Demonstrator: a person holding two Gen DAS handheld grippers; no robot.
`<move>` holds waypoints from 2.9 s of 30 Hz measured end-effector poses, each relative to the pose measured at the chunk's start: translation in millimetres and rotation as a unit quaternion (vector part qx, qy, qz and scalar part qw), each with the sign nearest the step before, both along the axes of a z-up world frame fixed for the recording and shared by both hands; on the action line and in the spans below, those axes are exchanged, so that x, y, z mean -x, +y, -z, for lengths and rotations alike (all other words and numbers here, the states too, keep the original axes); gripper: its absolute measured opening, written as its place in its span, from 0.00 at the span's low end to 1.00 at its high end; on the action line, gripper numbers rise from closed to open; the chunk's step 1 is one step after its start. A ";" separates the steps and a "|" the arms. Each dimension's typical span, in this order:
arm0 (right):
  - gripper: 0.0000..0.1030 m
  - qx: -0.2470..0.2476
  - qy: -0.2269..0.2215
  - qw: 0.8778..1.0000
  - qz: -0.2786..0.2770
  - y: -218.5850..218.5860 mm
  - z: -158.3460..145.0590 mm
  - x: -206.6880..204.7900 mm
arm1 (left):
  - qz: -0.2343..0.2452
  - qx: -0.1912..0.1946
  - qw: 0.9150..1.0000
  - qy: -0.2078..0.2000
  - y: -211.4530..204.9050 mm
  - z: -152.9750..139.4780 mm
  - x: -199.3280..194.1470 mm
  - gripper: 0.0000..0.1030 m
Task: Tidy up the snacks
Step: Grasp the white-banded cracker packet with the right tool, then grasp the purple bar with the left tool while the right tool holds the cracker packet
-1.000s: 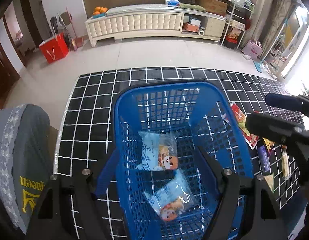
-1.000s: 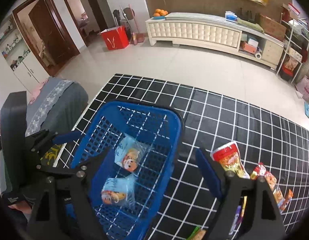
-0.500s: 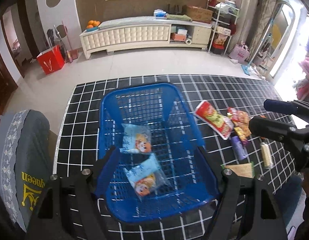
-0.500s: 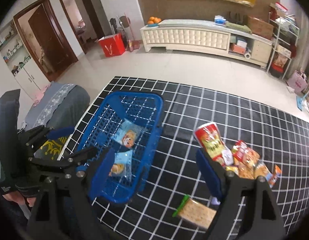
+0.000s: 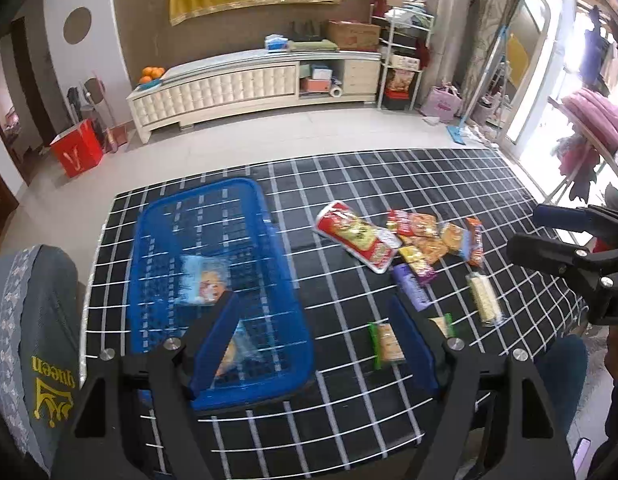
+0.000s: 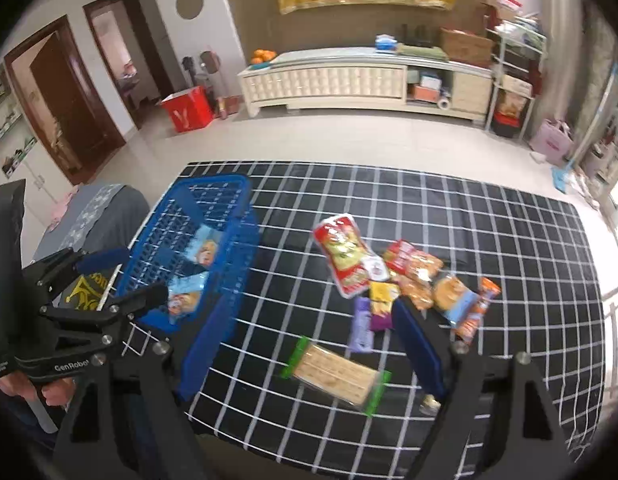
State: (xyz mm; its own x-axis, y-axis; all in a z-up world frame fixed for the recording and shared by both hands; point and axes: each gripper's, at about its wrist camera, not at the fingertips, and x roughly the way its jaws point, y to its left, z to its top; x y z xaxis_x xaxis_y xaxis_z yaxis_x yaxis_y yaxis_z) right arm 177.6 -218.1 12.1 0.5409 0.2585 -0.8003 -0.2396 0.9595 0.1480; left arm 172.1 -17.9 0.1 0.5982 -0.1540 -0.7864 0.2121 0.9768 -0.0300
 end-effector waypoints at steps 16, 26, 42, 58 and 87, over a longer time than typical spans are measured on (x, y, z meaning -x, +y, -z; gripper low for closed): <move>0.84 -0.015 0.080 0.994 0.075 -102.6 80.4 8.7 | 0.043 -0.001 0.997 0.068 -105.6 68.2 -21.5 0.73; 0.84 -0.017 0.164 0.980 0.112 -138.7 163.4 -10.6 | 0.046 -0.010 0.991 0.126 -130.4 132.4 -42.8 0.73; 0.81 0.011 0.200 0.973 0.116 -135.5 213.8 -21.7 | 0.026 0.005 0.986 0.165 -112.5 155.6 -46.8 0.73; 0.46 0.023 0.141 0.983 0.117 -147.6 187.1 2.9 | 0.029 0.019 0.985 0.171 -115.1 153.2 -55.9 0.73; 0.46 -0.013 0.111 0.988 0.105 -151.7 157.0 -13.2 | 0.018 -0.030 0.979 0.199 -164.1 215.4 -112.4 0.31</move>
State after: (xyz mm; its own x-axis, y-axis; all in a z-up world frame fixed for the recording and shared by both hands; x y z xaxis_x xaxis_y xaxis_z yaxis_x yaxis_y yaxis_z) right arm 190.8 -369.7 -144.9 0.3959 0.1815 -0.9002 0.0057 0.9798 0.2001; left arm 284.5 -182.0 -215.3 0.2385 -0.1160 -0.9642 0.2286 0.9716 -0.0604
